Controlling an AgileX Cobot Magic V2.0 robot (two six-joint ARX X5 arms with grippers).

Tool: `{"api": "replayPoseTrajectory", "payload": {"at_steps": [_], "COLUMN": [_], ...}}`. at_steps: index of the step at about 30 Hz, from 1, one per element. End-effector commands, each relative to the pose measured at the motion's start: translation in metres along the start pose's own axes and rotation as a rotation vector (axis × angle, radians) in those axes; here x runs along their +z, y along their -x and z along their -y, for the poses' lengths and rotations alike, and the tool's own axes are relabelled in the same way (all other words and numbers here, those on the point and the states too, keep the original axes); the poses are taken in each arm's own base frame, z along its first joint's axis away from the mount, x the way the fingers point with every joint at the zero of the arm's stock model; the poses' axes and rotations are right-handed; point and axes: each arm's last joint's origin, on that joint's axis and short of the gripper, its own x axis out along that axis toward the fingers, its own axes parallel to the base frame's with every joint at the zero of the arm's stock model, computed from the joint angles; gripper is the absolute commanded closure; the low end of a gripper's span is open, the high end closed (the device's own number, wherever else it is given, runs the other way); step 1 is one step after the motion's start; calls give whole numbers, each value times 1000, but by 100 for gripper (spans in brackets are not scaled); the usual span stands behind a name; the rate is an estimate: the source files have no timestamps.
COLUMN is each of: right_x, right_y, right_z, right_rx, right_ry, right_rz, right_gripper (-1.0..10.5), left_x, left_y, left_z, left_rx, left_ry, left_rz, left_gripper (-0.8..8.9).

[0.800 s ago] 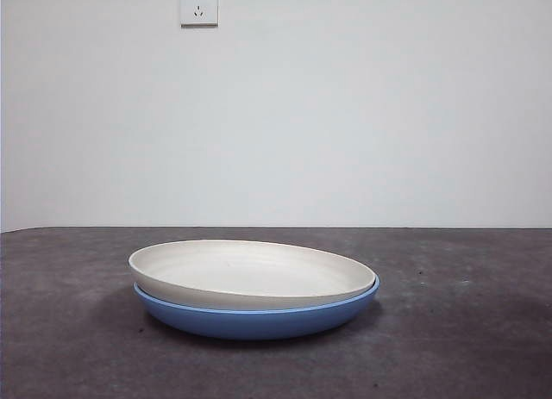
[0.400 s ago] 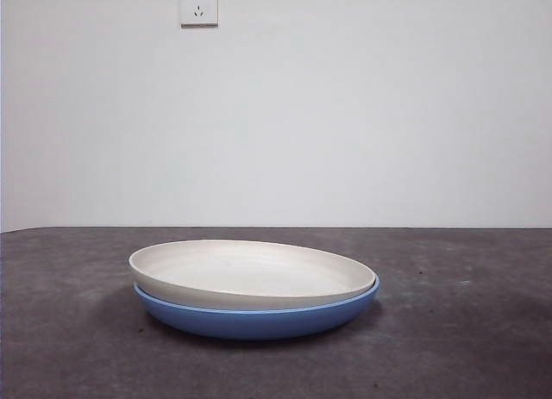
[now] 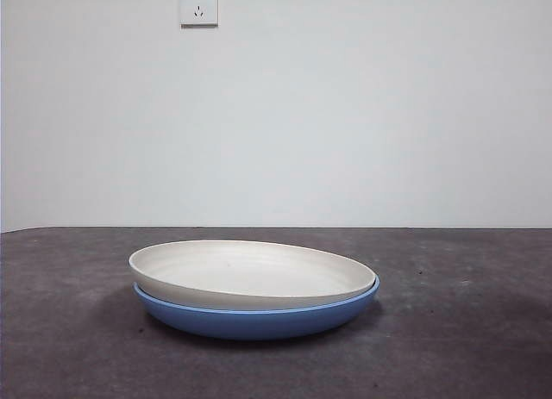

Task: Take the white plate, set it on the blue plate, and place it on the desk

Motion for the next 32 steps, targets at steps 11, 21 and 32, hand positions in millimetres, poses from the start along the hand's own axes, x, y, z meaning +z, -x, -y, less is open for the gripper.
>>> {"api": "replayPoseTrajectory", "payload": {"at_steps": [11,21,32], "right_x": [0,0,0], "right_y": [0,0,0], "right_z": [0,0,1], "right_rx": [-5,-6,-16], "right_ry": [7,7,6], "right_rz": [14,14,13], "right_gripper": [913,913,913], "left_x": [-7,-7,-7], "left_y": [-2,-2,-2], "left_z": [-1,-1,-1], "left_rx": [10,10,7], "left_ry": [-13,-13,-13], "left_rz": [-24,-24,-24], "left_gripper": [780,780,780]}}
